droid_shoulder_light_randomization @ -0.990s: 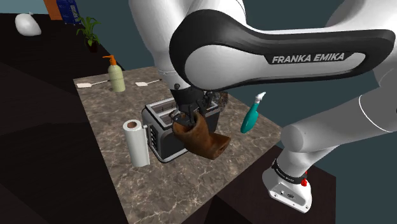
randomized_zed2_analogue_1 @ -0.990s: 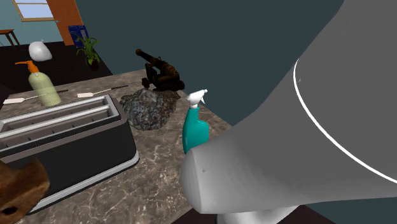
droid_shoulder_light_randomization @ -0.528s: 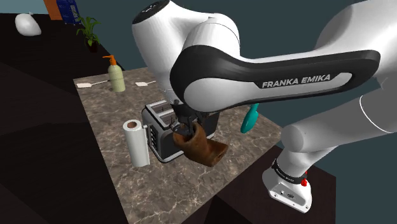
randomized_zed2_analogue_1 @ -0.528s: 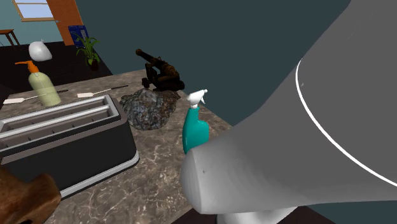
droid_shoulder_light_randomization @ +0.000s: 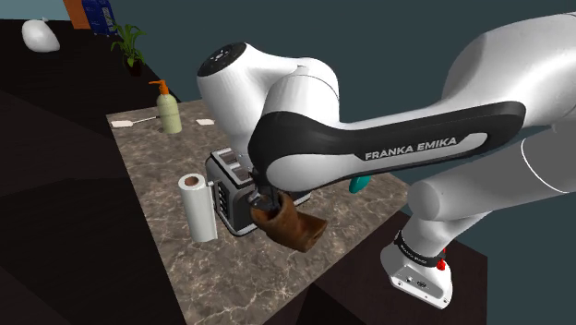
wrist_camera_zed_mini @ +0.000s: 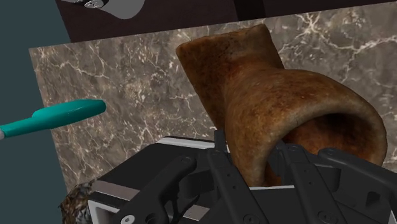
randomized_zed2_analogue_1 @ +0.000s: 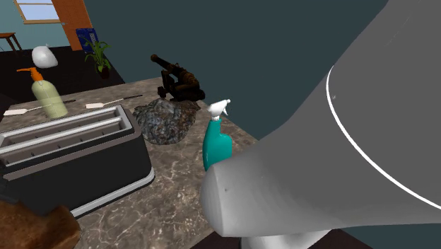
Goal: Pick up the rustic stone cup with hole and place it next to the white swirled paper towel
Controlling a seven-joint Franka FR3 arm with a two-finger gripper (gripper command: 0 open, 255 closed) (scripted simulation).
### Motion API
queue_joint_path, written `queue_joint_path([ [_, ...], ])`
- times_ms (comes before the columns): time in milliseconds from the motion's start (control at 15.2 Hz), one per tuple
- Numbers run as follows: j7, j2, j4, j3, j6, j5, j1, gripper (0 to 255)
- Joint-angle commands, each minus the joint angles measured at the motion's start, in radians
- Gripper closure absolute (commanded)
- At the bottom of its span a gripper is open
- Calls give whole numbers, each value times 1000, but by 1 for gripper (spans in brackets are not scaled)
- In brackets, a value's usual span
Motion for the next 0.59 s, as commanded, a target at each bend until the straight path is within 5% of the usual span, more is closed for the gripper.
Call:
queue_joint_path([
  [0, 4, 1, -20, 15, 25, 4, -6, 255],
  [528, 19, 11, -93, 100, 128, 18, -56, 255],
])
